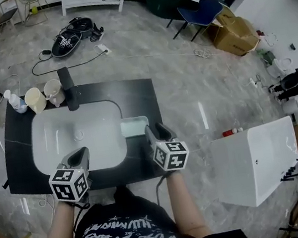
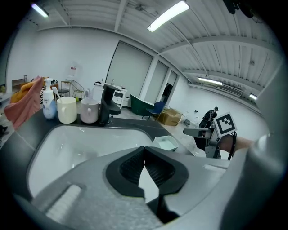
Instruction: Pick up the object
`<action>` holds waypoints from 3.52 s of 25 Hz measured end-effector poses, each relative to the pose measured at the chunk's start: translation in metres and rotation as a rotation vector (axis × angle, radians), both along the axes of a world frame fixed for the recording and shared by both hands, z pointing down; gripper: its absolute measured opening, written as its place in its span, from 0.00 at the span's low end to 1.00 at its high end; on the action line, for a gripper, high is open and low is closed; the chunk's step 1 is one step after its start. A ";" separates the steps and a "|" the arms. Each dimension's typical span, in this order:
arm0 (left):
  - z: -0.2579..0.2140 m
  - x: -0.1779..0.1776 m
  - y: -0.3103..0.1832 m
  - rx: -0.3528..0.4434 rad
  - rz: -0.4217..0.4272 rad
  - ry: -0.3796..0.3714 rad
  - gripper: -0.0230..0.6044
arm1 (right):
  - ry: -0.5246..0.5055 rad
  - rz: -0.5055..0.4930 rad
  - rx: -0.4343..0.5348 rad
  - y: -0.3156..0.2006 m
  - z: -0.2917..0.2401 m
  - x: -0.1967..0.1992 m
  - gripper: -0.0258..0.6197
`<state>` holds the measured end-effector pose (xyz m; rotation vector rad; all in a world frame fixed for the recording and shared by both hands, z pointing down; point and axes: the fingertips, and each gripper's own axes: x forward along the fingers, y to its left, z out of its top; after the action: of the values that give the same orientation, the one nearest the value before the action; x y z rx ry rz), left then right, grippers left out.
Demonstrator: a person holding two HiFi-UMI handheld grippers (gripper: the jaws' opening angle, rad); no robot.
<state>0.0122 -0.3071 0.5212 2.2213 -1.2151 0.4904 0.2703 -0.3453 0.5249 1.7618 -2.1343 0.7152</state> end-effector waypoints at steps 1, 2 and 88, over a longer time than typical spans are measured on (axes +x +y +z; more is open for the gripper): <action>0.003 0.001 -0.002 -0.006 -0.006 -0.001 0.05 | 0.005 -0.009 -0.015 -0.005 0.006 0.000 0.30; 0.005 0.003 -0.005 -0.011 -0.011 -0.001 0.05 | 0.011 -0.019 -0.032 -0.010 0.011 0.000 0.30; -0.008 -0.087 0.246 -0.010 0.159 0.070 0.05 | 0.057 0.226 -0.141 0.300 -0.013 -0.084 0.06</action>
<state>-0.0746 -0.0610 0.5135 2.3178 -1.0041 0.4754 0.1858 -0.0449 0.5124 1.9401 -1.8181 0.8384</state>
